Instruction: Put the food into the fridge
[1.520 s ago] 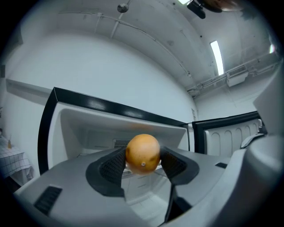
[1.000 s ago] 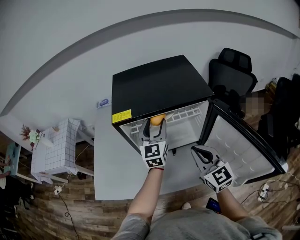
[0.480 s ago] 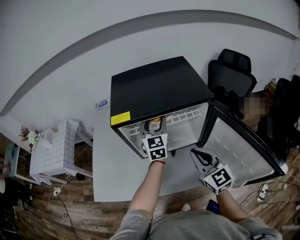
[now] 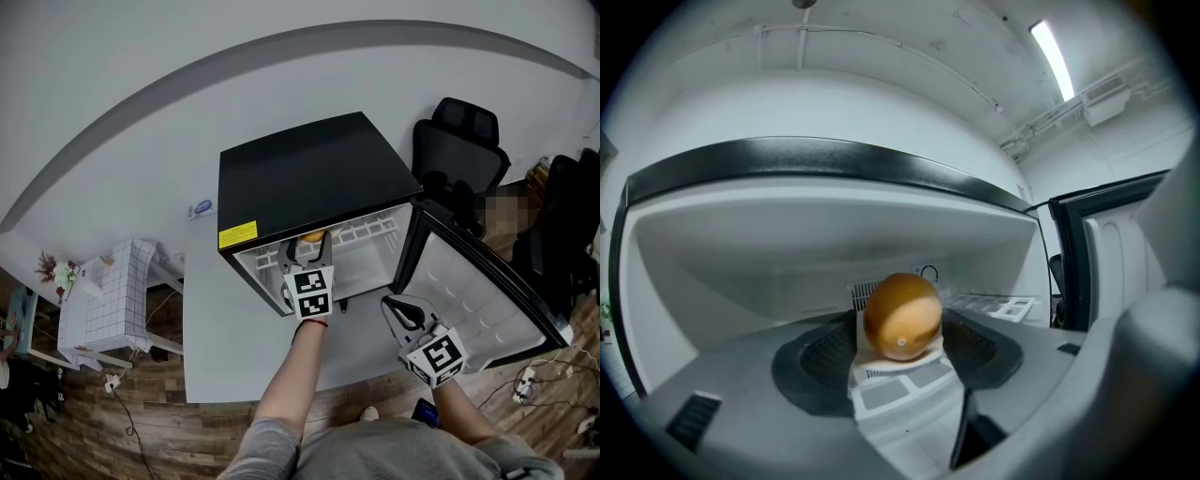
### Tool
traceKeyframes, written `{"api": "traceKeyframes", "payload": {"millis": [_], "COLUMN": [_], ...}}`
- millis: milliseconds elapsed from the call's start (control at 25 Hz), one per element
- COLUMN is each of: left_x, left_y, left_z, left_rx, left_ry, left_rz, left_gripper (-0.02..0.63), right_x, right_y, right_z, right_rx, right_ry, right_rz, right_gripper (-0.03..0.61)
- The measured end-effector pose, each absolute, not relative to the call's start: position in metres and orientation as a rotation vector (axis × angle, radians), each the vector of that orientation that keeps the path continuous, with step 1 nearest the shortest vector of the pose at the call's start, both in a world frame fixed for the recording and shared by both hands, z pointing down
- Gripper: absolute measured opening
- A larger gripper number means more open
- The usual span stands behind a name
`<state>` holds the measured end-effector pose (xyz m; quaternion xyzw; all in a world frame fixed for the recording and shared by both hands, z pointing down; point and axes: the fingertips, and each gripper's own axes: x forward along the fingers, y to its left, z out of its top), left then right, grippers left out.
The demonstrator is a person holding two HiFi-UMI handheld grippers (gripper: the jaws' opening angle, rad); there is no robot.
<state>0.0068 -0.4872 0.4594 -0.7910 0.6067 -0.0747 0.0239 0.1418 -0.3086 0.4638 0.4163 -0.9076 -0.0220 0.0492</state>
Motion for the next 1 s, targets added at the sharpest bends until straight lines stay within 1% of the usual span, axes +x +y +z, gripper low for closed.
{"api": "traceKeyframes", "payload": {"millis": [240,1000], "left_x": [0.011,0.0], "left_y": [-0.478,-0.431], "left_z": [0.457,0.451], "left_rx": [-2.486,-2.518], "left_ry": [1.831,1.804], "left_rz": [-0.209,-0.118], "left_gripper": [0.302,0.301], "right_x": [0.14,0.12], "right_y": [-0.306,-0.29], "right_z": [0.463,0.456], "right_rx": [1.264,1.241], "right_ry": [-2.762,-2.778], "right_rz": [-0.064,-0.093], "right_gripper": [0.012,0.012]}}
